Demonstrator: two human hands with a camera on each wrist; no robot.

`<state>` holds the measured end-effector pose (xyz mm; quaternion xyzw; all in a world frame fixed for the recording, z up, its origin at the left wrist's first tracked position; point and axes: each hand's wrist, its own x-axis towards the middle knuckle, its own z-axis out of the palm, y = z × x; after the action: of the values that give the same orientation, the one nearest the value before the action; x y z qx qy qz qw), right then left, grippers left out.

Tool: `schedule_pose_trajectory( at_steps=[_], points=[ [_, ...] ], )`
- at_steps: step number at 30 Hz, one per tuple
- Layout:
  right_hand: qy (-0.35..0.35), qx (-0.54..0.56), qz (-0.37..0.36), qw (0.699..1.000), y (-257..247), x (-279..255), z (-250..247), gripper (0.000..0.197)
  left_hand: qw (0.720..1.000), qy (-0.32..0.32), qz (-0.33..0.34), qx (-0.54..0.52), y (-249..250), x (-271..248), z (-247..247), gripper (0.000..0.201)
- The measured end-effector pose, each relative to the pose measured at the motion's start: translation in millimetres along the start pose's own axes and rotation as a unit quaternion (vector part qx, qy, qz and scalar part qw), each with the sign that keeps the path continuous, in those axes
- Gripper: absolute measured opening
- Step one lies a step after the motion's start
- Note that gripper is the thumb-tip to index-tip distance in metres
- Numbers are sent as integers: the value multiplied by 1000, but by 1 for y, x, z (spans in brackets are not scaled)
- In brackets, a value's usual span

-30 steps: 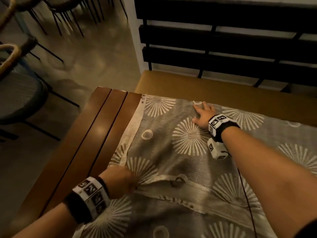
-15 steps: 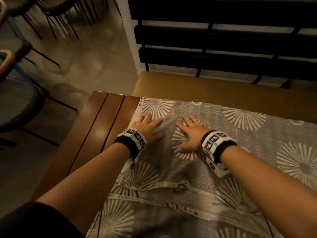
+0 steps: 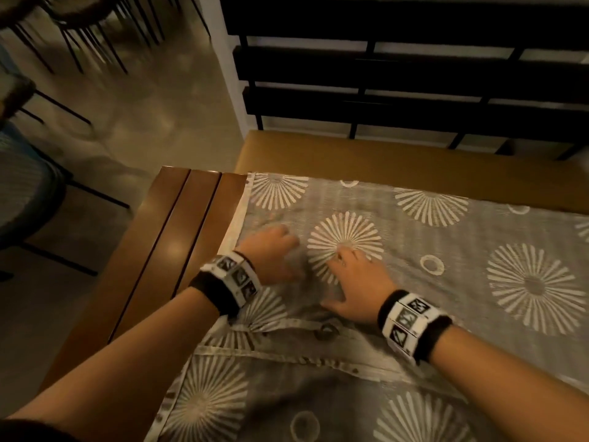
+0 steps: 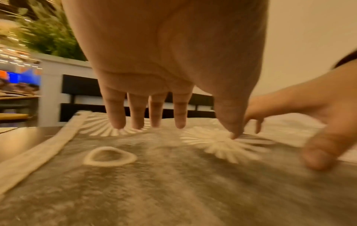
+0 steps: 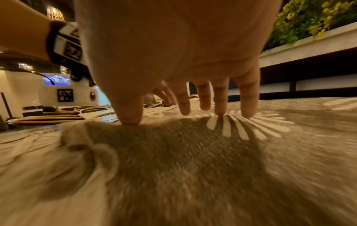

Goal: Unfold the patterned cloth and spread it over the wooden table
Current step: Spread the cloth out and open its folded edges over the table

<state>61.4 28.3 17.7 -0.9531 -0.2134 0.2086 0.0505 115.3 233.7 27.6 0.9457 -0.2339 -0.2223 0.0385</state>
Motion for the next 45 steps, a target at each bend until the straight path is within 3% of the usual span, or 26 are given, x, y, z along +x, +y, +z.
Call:
schedule_pose_trajectory(
  at_steps=[2, 4, 7, 9, 13, 16, 18, 19, 24, 28, 31, 33, 35, 39, 45],
  points=[
    [4, -9, -5, 1000, -2, -17, 6, 72, 998, -23, 50, 28, 20, -28, 13, 71],
    [-17, -6, -3, 1000, 0, -27, 13, 69, 992, -65, 58, 90, 22, -43, 28, 76],
    [-36, -18, -11, 999, 0, -38, 26, 57, 985, -108, 35, 128, 11, -52, 46, 58],
    [-36, -26, -14, 999, 0, -41, 32, 42, 988, -88, 26, 123, 3, -57, 46, 36],
    [-58, -20, -46, 997, 0, -53, 34, 25, 995, -11, 17, 99, -20, -83, 40, 26],
    [-87, 6, -48, 995, -3, -68, 33, 13, 993, -65, 38, 92, -28, -107, 62, 18],
    [-98, 3, -46, 994, -7, -73, 32, 23, 992, -107, 40, 53, -31, -119, 75, 38],
    [-94, -6, -46, 994, -9, -73, 32, 28, 994, -98, 32, 33, -32, -123, 77, 48],
    [-7, -22, -114, 993, -30, -57, 38, 47, 999, 22, -16, -40, -24, -142, 83, 75],
    [-38, -63, -144, 987, -54, -39, 47, 59, 997, -72, -25, 6, -15, -172, 114, 82],
    [-65, -65, -118, 989, -66, -27, 45, 60, 997, -68, -46, -8, -30, -195, 123, 83],
    [-46, -61, -96, 992, -75, -15, 38, 58, 996, -30, -78, -33, -39, -215, 127, 81],
    [-16, -51, -54, 997, -80, 0, 32, 68, 992, -19, -109, -64, -41, -239, 137, 77],
    [-80, -11, 48, 996, -85, 32, 27, 100, 984, -78, -132, -86, -42, -277, 160, 86],
    [-122, 9, 60, 991, -95, 51, 29, 106, 975, -87, -164, -123, -43, -278, 161, 89]
  ],
)
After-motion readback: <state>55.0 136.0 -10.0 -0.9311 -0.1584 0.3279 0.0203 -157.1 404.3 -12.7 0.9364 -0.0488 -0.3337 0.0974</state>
